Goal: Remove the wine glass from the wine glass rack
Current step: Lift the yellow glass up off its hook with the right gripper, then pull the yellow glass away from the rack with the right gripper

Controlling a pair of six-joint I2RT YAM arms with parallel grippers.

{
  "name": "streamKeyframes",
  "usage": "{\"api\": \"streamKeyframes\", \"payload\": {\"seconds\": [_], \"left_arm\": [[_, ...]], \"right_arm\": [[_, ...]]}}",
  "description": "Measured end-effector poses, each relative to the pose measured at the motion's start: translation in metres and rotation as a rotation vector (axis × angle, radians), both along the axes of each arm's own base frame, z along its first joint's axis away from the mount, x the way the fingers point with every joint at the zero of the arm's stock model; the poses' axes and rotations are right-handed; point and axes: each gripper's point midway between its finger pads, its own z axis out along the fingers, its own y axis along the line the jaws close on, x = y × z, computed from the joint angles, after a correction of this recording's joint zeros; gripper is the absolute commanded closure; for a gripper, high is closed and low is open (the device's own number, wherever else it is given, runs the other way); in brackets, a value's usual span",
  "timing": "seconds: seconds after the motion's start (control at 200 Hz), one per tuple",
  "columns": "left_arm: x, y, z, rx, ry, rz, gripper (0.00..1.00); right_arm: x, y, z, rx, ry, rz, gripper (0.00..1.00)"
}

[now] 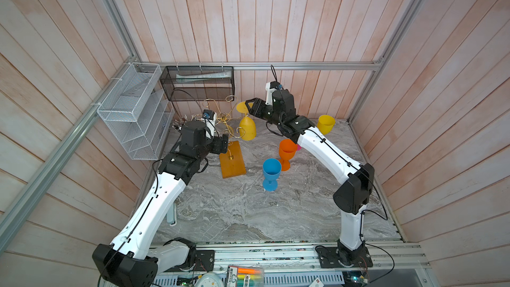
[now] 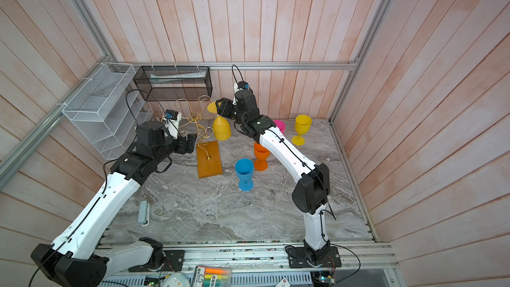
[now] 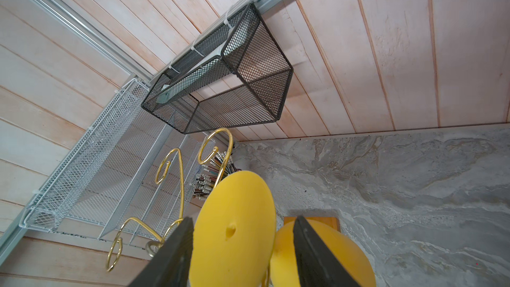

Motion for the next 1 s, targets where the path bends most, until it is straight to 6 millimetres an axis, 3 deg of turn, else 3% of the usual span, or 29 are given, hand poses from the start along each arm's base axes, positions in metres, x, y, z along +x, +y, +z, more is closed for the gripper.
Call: {"api": "streamKeyframes", "payload": {"seconds": [0.325, 0.995], "left_arm": [[0.0, 0.0, 0.0, 0.0, 0.0, 0.0, 0.07], [0.0, 0.0, 0.0, -0.001, 0.0, 0.0, 0.07]], "right_arm": [[-0.006, 0.01, 0.005, 0.02, -0.008, 0.051, 0.47], [-0.018, 0.025, 0.012, 0.072, 0.002, 0.088, 0.7]]}}
